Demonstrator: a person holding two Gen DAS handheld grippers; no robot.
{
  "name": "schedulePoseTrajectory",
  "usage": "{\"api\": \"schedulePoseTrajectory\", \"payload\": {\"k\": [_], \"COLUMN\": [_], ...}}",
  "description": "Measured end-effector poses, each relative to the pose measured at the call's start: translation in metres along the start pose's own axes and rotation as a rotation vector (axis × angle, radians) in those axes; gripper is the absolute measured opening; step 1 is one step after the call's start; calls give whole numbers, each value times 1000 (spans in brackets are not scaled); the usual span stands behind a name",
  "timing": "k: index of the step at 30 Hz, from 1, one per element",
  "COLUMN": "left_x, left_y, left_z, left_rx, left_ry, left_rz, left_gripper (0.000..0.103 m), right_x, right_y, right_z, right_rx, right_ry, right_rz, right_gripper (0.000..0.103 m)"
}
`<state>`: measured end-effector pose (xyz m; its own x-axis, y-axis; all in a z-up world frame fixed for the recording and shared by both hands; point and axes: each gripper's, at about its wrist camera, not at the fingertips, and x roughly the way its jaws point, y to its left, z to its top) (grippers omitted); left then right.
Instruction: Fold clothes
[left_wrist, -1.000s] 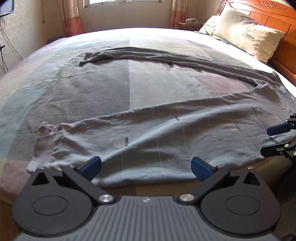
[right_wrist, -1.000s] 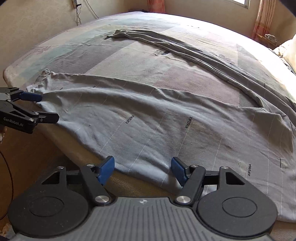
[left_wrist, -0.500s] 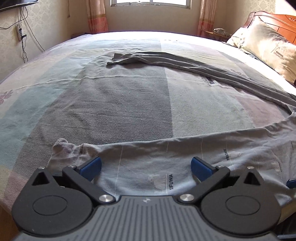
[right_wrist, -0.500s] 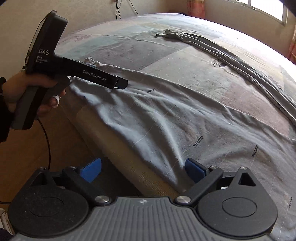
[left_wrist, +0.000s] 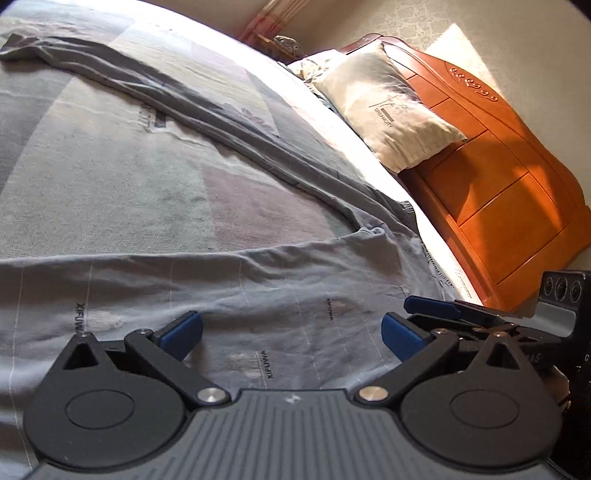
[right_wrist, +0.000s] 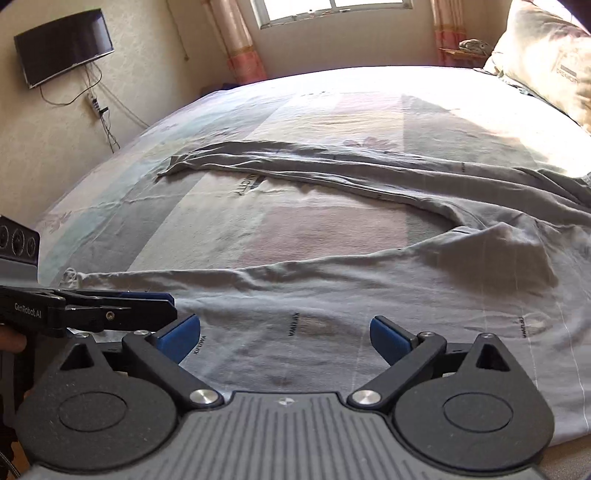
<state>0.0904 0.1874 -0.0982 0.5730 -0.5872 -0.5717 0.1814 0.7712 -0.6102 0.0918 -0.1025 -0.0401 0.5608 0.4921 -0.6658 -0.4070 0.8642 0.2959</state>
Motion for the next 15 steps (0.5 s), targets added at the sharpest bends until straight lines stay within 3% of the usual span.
{"api": "schedulePoseTrajectory", "payload": {"k": [2,12,15], "left_x": [-9,-109,-127], "left_y": [15,82,93], "left_z": [1,-4,-6], "left_rx": [-45,-125,-125], "left_ry": [-11,-88,-100], "left_rz": [-52,203,338], "left_gripper": [102,102,102], "right_x": [-4,15,17], "right_y": [-15,-39,-35], "right_z": [-3,-20,-25], "right_rx": [56,112,80], "right_ry": [-12,39,33], "right_rz": [-11,-73,-89], "right_gripper": [103,103,103]}}
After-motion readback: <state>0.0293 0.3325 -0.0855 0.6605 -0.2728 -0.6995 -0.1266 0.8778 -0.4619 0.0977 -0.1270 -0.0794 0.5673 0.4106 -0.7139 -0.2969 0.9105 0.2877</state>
